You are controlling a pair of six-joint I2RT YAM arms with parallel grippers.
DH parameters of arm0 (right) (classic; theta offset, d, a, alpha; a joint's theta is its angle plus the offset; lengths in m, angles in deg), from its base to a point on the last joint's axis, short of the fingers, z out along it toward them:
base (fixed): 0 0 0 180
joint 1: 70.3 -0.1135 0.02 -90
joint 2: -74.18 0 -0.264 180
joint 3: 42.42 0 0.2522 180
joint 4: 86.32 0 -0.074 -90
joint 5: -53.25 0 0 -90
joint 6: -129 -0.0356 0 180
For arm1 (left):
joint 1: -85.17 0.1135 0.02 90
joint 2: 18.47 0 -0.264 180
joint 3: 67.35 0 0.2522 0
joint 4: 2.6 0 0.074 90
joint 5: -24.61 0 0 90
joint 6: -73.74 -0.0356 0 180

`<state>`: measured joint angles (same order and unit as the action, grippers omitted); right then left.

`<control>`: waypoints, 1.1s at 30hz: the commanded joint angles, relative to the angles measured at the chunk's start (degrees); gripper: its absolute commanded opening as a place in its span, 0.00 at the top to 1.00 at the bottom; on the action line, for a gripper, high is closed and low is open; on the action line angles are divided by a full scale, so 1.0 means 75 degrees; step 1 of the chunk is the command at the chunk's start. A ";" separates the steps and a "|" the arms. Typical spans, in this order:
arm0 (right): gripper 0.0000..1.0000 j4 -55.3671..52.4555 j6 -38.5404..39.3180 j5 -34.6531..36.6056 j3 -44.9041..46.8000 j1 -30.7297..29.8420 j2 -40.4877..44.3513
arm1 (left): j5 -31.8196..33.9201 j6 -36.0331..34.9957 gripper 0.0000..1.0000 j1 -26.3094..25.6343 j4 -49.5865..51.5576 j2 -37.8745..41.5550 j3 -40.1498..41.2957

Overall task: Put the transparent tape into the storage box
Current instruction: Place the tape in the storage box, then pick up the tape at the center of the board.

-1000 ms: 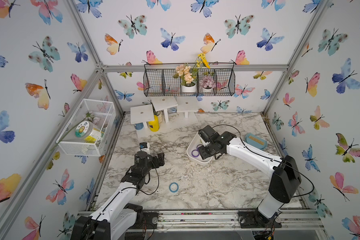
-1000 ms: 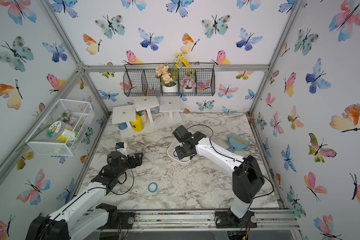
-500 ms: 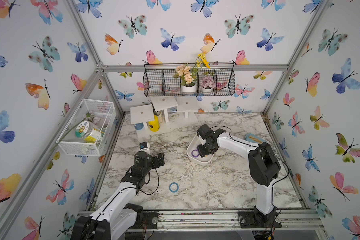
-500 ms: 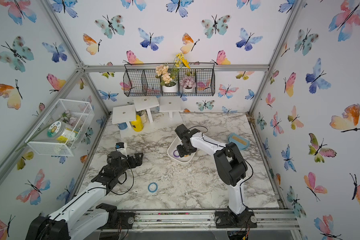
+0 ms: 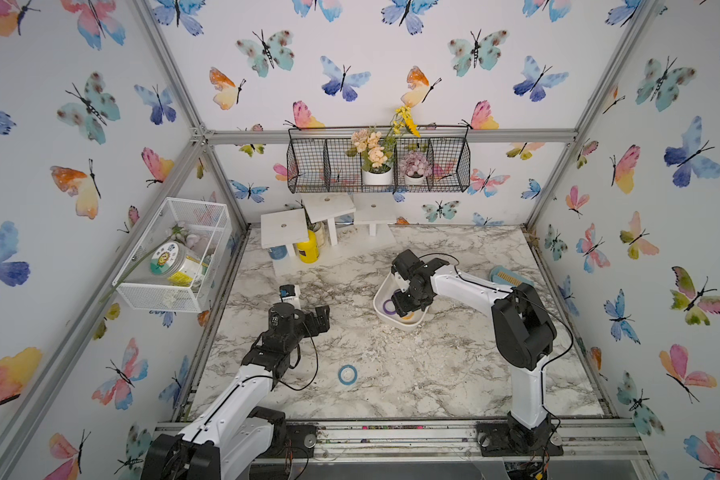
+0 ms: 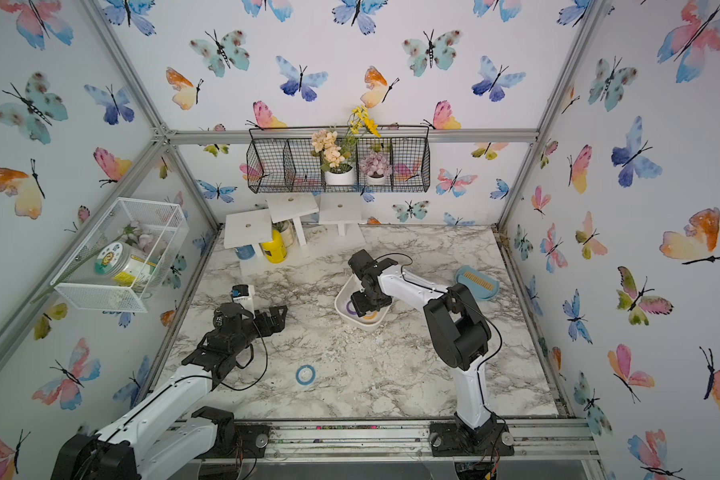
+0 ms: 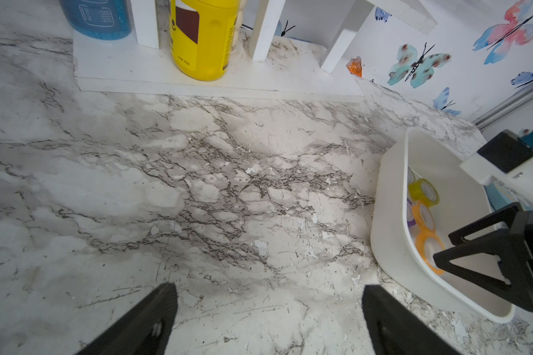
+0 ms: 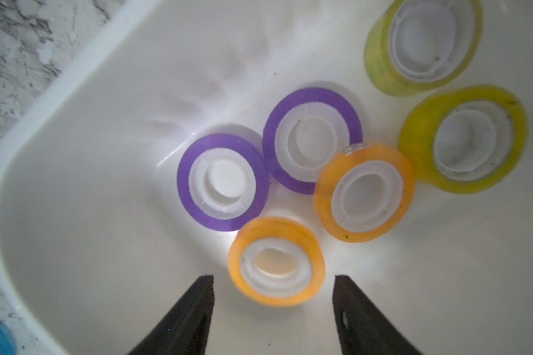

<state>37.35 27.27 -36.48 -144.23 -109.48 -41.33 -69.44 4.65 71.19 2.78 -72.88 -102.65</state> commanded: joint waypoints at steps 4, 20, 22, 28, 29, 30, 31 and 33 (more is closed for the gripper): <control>0.28 -0.0136 0.0011 -0.0039 -0.0262 0.0032 0.0341 | -0.0369 -0.0061 0.01 0.0024 0.0080 0.0634 -0.0026; 0.01 0.2752 -0.0249 0.1677 0.3165 0.0300 0.3964 | -0.0504 0.0437 0.01 -0.1392 0.3163 0.0534 -0.1215; 0.01 0.3631 -0.0336 0.1988 0.4113 0.0302 0.4609 | -0.0177 0.0582 0.01 -0.1927 0.3470 0.0483 -0.1295; 0.01 0.5826 -0.0866 0.2648 0.6432 0.0302 0.6251 | 0.0652 0.1141 0.01 -0.3229 0.4235 0.0069 -0.1572; 0.01 0.6036 -0.0885 0.2725 0.6671 0.0302 0.6450 | 0.0778 0.1225 0.01 -0.3416 0.4348 -0.0021 -0.1602; 0.01 0.6202 -0.0897 0.2847 0.6896 0.0302 0.6663 | 0.0921 0.1313 0.01 -0.3656 0.4453 -0.0142 -0.1639; 0.01 0.6328 -0.0903 0.2977 0.7081 0.0302 0.6831 | 0.1058 0.1421 0.01 -0.3887 0.4549 -0.0269 -0.1682; 0.01 0.6556 -0.0933 0.3218 0.7410 0.0302 0.7105 | 0.1257 0.1597 0.01 -0.4284 0.4751 -0.0616 -0.1810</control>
<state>78.75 21.85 -17.42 -90.88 -107.30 9.55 -65.05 13.43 42.58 33.10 -74.74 -114.61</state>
